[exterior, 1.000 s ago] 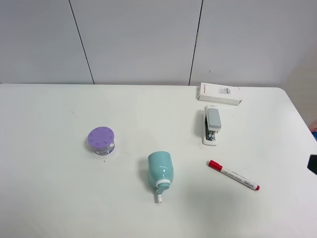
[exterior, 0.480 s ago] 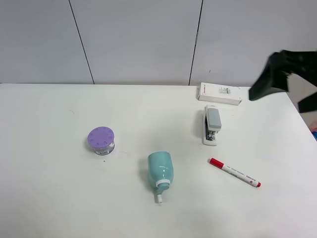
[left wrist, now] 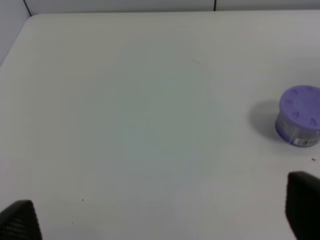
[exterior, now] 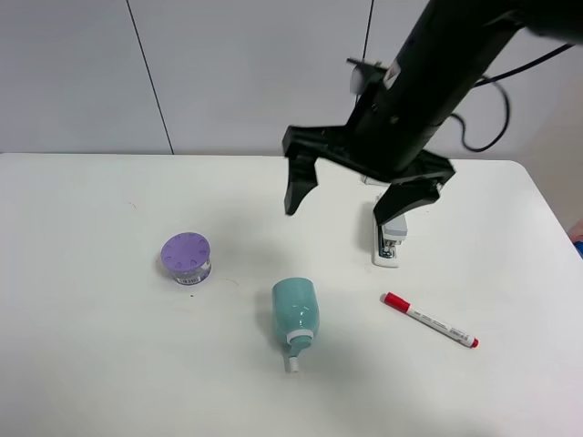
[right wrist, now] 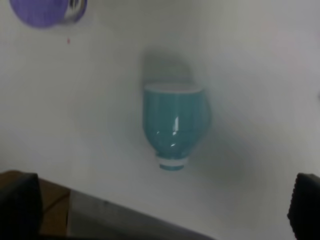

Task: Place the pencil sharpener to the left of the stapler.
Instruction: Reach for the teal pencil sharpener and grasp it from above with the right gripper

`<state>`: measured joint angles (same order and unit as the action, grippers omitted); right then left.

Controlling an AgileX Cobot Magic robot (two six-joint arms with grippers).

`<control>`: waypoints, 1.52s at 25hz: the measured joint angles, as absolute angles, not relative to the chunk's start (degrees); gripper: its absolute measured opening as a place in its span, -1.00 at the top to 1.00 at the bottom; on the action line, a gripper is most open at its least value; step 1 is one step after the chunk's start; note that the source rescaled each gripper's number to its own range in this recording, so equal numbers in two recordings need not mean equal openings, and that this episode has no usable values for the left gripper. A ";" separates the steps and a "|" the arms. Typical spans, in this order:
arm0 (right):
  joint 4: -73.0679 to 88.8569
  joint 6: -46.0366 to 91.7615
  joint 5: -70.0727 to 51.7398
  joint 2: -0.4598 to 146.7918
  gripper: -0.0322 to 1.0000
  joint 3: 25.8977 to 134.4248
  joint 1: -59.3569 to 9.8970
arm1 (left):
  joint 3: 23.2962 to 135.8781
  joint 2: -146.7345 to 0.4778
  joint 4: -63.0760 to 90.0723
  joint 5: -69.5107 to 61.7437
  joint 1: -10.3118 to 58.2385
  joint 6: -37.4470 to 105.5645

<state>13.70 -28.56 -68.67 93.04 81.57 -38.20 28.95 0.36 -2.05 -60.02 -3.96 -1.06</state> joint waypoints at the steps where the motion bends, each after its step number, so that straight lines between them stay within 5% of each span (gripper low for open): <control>1: 13.99 -29.13 -68.61 94.68 -0.99 81.57 -39.46 | 28.95 0.36 -2.05 -60.02 -3.96 -1.06; 17: 13.24 -36.40 -63.87 104.12 -0.99 77.74 -46.29 | 28.95 0.36 -2.05 -60.02 -3.96 -1.06; 24: 10.69 -39.31 -55.77 104.30 -0.99 68.84 -46.53 | 28.95 0.36 -2.05 -60.02 -3.96 -1.06; 38: 7.34 -38.00 -47.26 108.47 -0.98 68.28 -46.53 | 28.95 0.36 -2.05 -60.02 -3.96 -1.06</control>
<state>7.34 -38.00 -47.26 108.47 68.28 -46.53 28.95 0.36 -2.05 -60.02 -3.96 -1.06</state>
